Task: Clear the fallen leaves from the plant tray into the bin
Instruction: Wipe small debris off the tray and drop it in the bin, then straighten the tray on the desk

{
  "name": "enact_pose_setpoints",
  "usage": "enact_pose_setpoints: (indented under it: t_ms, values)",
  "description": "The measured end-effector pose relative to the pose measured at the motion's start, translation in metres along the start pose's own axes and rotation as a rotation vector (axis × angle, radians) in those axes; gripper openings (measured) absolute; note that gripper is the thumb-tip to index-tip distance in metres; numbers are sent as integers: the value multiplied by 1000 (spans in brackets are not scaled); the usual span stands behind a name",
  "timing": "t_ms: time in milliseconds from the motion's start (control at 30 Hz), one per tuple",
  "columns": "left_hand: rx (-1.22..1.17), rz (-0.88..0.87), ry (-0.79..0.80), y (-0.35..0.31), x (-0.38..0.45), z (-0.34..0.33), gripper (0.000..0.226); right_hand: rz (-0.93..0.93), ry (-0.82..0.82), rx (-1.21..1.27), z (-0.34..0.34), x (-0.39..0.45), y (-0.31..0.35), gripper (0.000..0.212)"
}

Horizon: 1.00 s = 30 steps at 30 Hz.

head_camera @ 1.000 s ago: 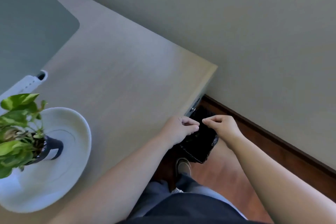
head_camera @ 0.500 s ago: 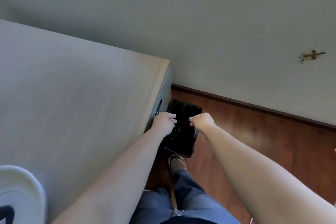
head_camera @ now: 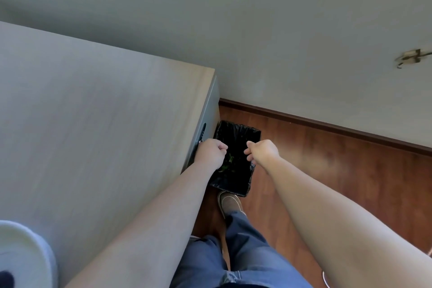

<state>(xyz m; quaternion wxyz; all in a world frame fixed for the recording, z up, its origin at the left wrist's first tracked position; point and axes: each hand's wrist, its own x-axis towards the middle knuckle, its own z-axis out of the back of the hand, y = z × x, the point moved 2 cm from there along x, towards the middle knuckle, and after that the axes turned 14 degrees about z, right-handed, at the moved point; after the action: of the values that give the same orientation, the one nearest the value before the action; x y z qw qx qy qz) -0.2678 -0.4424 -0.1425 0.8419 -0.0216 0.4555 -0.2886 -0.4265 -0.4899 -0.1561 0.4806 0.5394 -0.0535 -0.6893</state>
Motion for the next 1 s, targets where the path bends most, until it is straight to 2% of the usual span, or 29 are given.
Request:
enact_pose_setpoints:
  t_ms: [67,133,233,300,367,400,567,667,767,867,1000]
  values:
    - [-125,29,-5,2,1,0,27,15,31,29,-2,-2,-1,25]
    - [-192,39,-31,2,2,2,15,88,21,-20,-3,-1,-3,18]
    - [-229,24,-33,2,-3,4,10,110,-10,-19,-4,-5,-3,26]
    - [-262,14,-16,5,-6,3,14,129,-30,-14,-6,-8,-2,26]
    - [-280,23,-5,9,-10,5,13,128,-52,32,-6,-11,0,8]
    - [-290,21,-4,10,-12,6,9,125,-54,63,-7,-13,2,8]
    - [-338,-54,-29,17,-42,18,19,145,-17,146,-14,-30,15,38]
    - [-312,-124,-84,32,-66,30,21,120,37,370,-23,-56,28,45]
    - [-460,-107,-99,60,-85,44,16,97,124,514,-39,-81,35,47]
    - [-615,-21,-173,102,-103,59,11,148,185,476,-66,-101,46,47]
    - [-738,62,-323,161,-125,80,16,275,259,384,-104,-122,72,48]
